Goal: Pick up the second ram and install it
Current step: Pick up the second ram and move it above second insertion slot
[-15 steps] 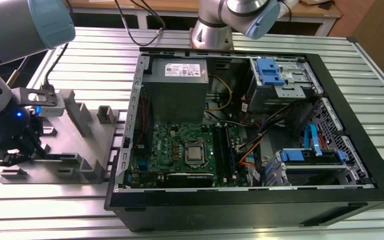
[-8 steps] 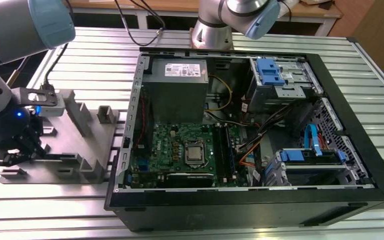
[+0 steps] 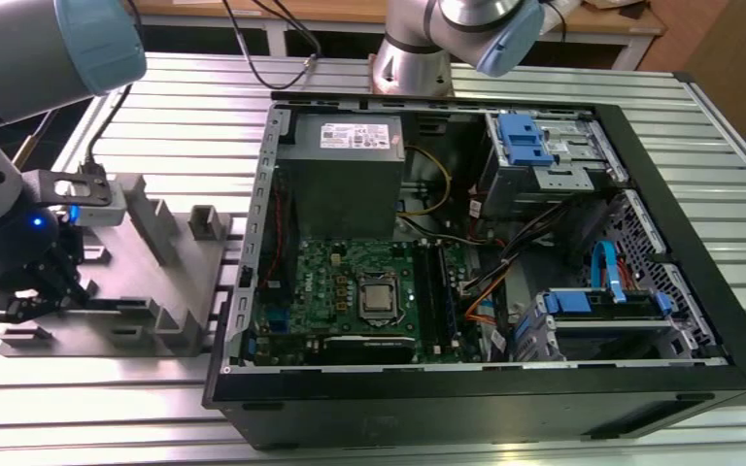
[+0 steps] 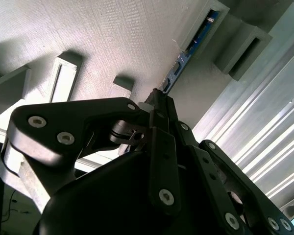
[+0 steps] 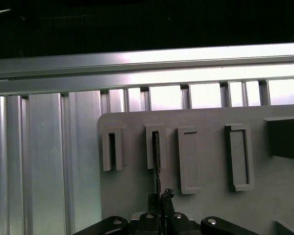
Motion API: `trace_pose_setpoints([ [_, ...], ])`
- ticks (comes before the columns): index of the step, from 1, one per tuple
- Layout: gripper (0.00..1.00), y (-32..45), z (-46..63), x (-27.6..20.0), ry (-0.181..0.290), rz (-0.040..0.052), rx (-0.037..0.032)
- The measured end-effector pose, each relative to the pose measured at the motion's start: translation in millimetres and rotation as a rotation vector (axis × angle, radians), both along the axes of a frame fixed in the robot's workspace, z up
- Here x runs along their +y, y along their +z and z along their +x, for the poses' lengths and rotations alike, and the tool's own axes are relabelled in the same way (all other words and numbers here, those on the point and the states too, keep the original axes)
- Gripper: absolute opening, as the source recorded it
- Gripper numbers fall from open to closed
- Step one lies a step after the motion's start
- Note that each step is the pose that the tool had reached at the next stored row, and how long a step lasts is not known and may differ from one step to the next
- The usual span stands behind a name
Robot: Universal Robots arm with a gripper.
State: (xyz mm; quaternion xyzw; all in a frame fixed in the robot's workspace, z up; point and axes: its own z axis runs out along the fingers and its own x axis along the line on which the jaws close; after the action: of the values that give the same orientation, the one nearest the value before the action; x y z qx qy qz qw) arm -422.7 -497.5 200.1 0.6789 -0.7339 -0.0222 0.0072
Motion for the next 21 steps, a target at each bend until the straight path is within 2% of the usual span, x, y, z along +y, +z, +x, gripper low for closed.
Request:
trace_pose_setpoints([
  [7, 0.1, 0.2, 0.0, 0.0, 0.0, 0.0001, -0.0002],
  [9, 0.1, 2.8, 0.0, 0.0, 0.0, -0.0001, 0.0002],
  [15, 0.1, 15.5, 0.0, 0.0, 0.0, 0.0, 0.0],
  [21, 0.1, 33.2, 0.0, 0.0, 0.0, -0.0001, 0.0001],
])
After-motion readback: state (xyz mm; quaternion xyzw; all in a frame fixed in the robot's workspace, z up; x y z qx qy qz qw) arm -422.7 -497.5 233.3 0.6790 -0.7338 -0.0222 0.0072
